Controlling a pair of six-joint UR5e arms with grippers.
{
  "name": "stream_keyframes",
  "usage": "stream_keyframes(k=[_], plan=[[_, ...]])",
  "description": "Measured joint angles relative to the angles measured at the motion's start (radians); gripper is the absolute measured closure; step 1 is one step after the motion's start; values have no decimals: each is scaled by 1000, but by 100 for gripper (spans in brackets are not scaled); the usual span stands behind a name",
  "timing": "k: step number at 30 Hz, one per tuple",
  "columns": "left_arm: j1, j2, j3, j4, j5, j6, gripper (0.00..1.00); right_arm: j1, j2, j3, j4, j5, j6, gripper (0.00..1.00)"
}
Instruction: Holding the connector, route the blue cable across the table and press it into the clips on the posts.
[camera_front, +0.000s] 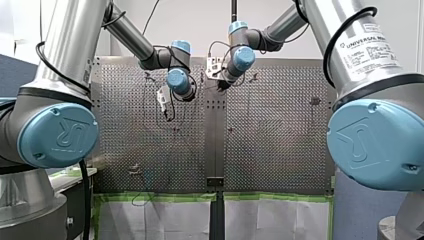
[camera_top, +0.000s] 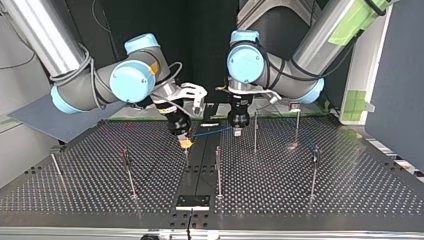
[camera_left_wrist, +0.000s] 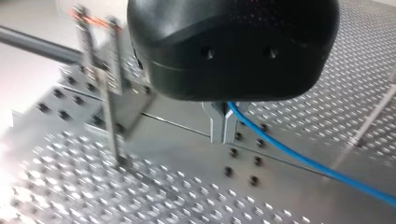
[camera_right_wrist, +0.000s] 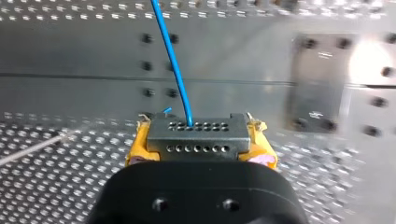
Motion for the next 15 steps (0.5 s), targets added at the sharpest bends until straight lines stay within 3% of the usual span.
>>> stream_keyframes(k=[8, 15], plan=[[4, 77, 3, 12, 8, 0, 100, -2, -86, 0, 17, -1, -2, 100], [12, 97, 26, 25, 56, -3, 100, -7, -84, 0, 16, -9, -4, 100]])
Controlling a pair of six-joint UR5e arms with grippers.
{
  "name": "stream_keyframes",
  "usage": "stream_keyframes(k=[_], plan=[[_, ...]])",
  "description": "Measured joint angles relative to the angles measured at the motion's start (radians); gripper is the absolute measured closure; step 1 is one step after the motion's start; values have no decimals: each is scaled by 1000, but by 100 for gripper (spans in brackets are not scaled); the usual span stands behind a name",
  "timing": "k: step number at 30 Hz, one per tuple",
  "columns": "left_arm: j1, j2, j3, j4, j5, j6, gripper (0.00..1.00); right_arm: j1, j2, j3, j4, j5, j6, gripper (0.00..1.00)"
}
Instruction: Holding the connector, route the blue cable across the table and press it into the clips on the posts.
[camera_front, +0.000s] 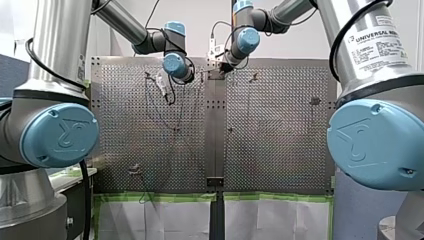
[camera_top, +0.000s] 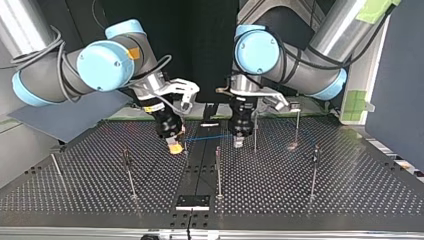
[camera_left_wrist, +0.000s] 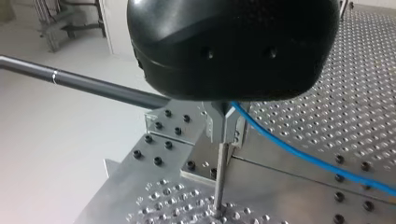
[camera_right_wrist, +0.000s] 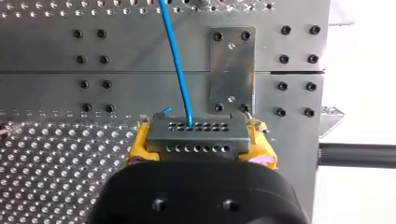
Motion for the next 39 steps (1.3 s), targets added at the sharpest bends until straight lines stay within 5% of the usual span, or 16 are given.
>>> stream_keyframes(k=[5, 16, 25, 39], plan=[[0, -44, 31, -18, 36, 4, 100, -8, 22, 0, -1, -14, 0, 100], [19, -62, 67, -25, 0, 13, 100, -33, 35, -4, -6, -63, 0, 100], [32, -65, 76, 2, 44, 9, 100, -45, 45, -31, -6, -86, 1, 100], [119, -166, 188, -33, 108, 15, 100, -95, 92, -90, -4, -123, 15, 100]])
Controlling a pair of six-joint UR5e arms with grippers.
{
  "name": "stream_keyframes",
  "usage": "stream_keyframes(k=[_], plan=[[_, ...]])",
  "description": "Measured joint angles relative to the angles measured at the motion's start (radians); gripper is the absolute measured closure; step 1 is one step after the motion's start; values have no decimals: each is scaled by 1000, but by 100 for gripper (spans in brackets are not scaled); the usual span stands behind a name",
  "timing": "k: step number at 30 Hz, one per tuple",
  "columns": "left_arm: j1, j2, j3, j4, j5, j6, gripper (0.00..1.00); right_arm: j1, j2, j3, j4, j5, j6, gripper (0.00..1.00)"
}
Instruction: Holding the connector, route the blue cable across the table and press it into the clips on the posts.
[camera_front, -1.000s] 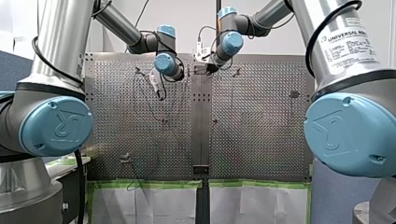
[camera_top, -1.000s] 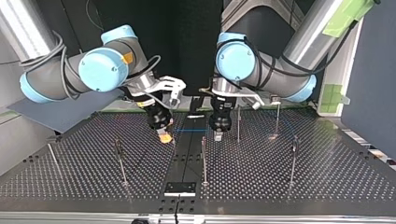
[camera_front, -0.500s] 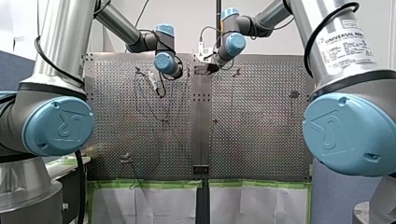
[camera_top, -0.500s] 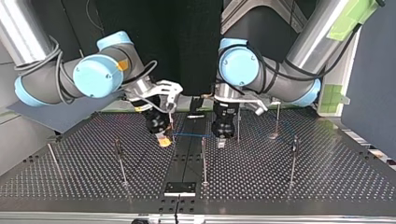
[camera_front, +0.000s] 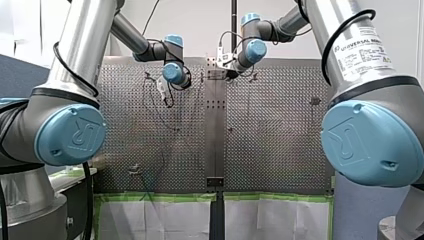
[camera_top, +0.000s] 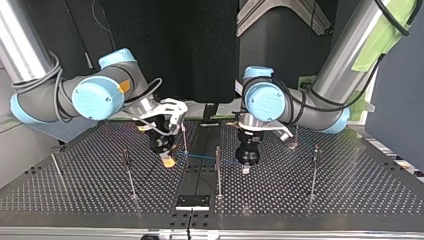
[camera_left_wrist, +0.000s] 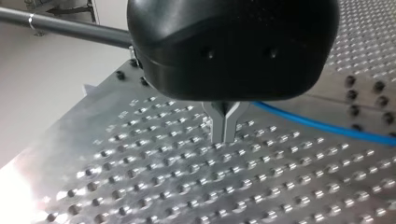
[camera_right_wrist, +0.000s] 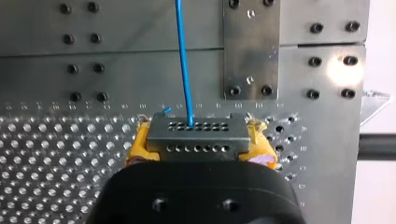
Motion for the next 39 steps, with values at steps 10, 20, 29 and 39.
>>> stream_keyframes(k=[10, 20, 29, 39], plan=[[23, -6, 34, -19, 20, 1, 100, -43, 13, -18, -2, -26, 9, 100], [20, -6, 35, -48, 22, 4, 46, -71, 16, -19, -1, -36, 10, 100], [7, -5, 33, -111, 18, 28, 0, -75, 17, -19, 0, -38, 10, 100], [-13, 21, 25, -204, -2, 40, 0, -77, 17, -19, 1, -38, 10, 100]])
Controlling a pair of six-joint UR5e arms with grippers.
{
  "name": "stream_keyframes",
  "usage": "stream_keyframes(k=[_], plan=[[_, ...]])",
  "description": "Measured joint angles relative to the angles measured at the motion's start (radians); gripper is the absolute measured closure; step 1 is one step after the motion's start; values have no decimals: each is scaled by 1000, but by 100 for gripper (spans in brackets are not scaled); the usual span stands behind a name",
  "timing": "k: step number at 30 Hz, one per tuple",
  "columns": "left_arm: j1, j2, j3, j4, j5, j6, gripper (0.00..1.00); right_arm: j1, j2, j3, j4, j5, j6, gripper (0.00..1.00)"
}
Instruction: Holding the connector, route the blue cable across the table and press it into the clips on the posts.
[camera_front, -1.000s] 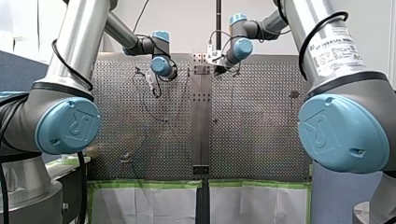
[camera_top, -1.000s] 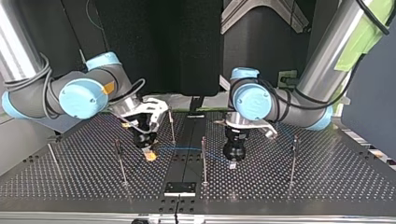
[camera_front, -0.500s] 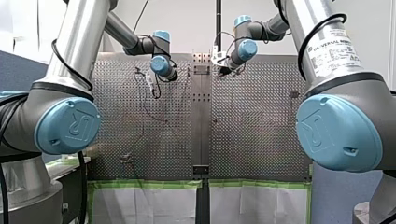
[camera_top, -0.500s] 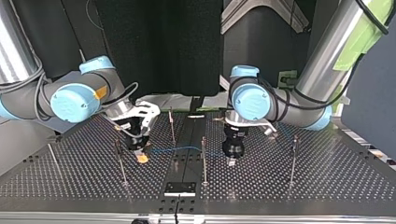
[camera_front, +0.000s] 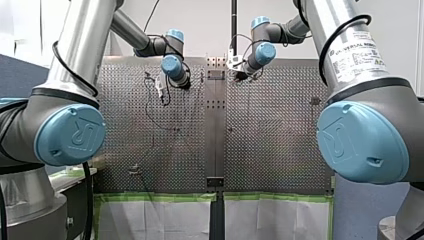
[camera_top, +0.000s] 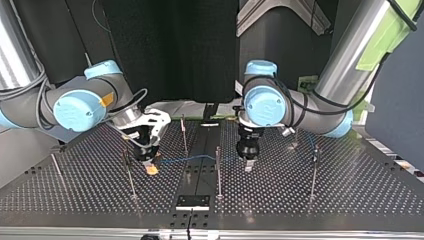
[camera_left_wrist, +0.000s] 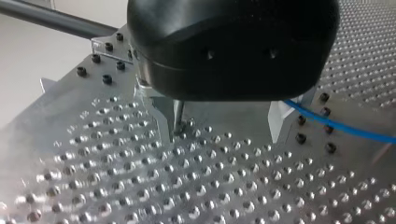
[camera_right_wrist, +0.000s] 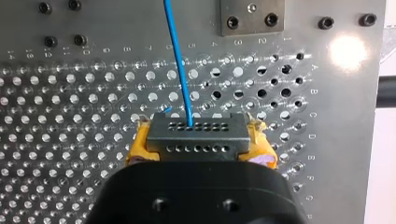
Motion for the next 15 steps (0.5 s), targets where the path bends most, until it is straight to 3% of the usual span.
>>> stream_keyframes(k=[15], plan=[[-57, 131, -90, -15, -1, -9, 0, -4, -1, 0, 1, 0, 0, 100]])
